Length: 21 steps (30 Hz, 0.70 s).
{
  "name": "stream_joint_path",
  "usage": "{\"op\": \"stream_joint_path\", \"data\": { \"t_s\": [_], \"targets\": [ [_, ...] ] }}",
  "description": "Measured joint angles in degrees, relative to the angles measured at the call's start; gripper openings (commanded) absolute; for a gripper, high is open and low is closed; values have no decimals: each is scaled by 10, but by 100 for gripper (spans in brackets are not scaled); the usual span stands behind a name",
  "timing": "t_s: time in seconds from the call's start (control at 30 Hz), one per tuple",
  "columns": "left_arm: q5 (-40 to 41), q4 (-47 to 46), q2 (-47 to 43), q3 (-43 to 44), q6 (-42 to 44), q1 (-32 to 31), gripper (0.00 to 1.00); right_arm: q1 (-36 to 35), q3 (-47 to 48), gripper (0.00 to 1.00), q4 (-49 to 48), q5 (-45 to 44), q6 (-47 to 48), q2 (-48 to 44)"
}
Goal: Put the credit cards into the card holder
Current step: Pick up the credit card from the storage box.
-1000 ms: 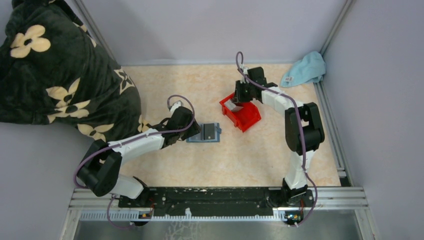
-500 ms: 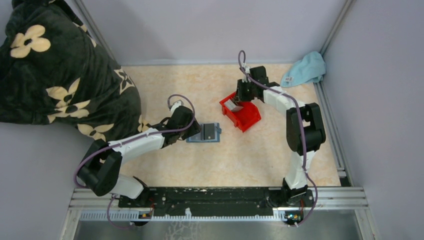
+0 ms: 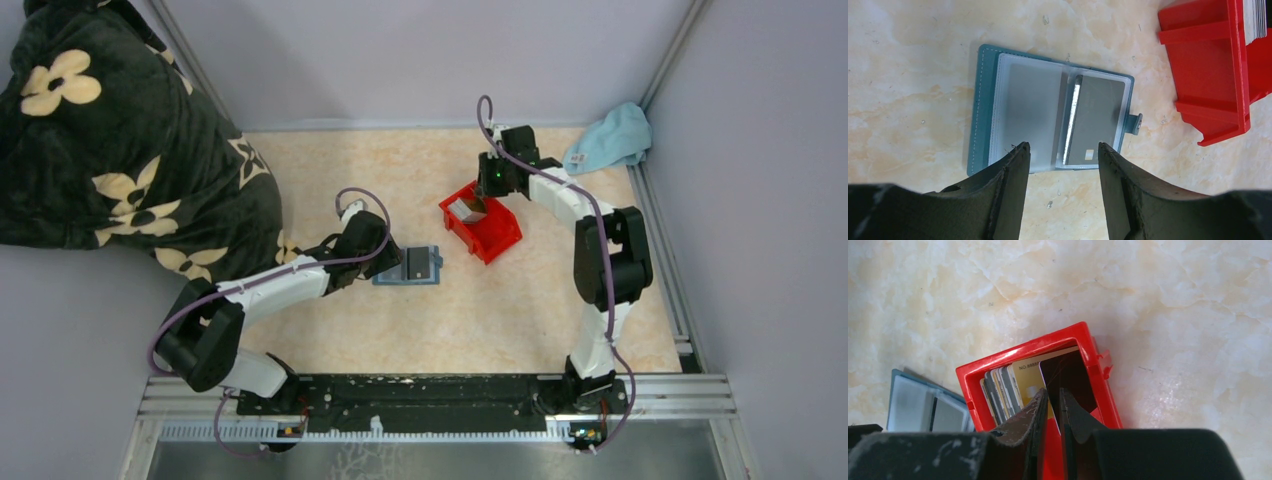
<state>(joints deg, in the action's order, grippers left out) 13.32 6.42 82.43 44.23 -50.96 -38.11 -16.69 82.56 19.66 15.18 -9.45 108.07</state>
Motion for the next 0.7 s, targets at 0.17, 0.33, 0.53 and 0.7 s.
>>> {"op": "stream_joint_path", "data": {
  "t_s": [0.17,0.33,0.53,0.7],
  "targets": [
    [0,0,3,0,0,0,59,0,1,15,10,-30,15,0],
    [-1,0,7,0,0,0,59,-4,1,15,15,-57,29,1],
    [-3,-1,10,0,0,0,59,-13,1,15,14,-78,35,4],
    [-5,-2,12,0,0,0,59,-22,1,12,9,-92,40,13]
  ]
}}
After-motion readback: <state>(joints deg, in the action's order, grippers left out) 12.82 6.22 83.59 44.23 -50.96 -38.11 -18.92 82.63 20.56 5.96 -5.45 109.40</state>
